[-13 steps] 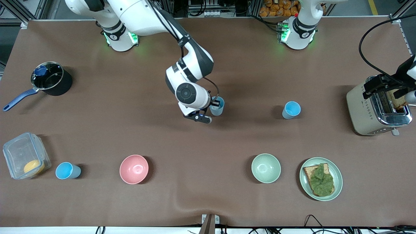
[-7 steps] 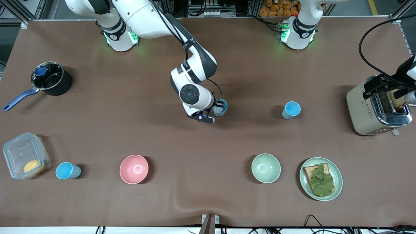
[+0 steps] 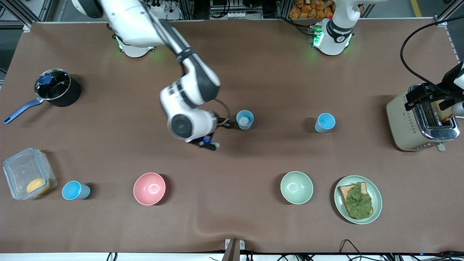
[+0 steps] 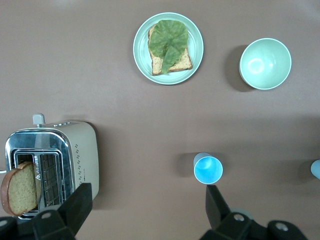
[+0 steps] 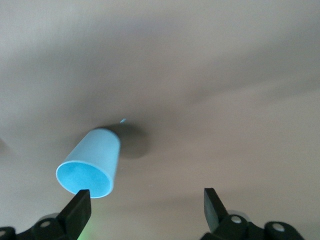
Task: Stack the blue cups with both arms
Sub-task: 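Withdraw the right gripper while the left gripper reaches the toaster-side cup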
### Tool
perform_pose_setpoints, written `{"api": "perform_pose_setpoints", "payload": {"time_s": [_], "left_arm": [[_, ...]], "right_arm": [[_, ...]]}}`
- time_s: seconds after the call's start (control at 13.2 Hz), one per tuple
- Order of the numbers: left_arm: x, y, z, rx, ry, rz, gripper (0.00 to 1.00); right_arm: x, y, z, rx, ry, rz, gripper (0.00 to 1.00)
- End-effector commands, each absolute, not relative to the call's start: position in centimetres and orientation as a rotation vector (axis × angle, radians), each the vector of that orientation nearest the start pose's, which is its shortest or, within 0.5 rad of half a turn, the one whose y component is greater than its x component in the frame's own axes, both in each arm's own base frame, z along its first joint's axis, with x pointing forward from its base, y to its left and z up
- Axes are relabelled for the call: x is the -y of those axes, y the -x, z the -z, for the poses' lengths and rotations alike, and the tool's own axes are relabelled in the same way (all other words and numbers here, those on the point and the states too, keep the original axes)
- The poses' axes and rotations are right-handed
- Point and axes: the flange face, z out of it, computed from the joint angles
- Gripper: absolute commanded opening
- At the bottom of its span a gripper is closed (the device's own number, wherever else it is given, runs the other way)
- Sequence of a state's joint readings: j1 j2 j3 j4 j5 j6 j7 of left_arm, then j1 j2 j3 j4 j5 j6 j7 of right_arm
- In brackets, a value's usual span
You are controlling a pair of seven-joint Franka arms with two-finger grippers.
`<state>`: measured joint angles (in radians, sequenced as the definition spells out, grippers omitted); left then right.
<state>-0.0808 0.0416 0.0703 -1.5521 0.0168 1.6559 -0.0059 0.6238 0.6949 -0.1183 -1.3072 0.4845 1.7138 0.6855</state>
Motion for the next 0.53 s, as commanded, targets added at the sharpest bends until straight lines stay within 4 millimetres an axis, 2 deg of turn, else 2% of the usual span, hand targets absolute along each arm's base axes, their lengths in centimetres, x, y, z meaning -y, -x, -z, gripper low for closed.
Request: {"api": "perform_pose_setpoints", "payload": {"time_s": [0.0, 0.23, 0.45], "left_arm": [[0.7, -57.7, -62.2, 0.011, 3.131, 0.113, 1.0], [0.6, -57.7, -62.1, 0.014, 3.132, 0.111, 1.0], [0.6, -57.7, -62.1, 0.016, 3.131, 0.111, 1.0]], "right_arm": [[-32.1, -60.8, -36.8, -0.385, 2.965, -0.629, 1.0], [-22.2, -63.3, -39.8, -0.32, 3.037, -0.618, 1.0], [-10.9, -65.4, -41.7, -0.23, 3.014, -0.588, 1.0]]}}
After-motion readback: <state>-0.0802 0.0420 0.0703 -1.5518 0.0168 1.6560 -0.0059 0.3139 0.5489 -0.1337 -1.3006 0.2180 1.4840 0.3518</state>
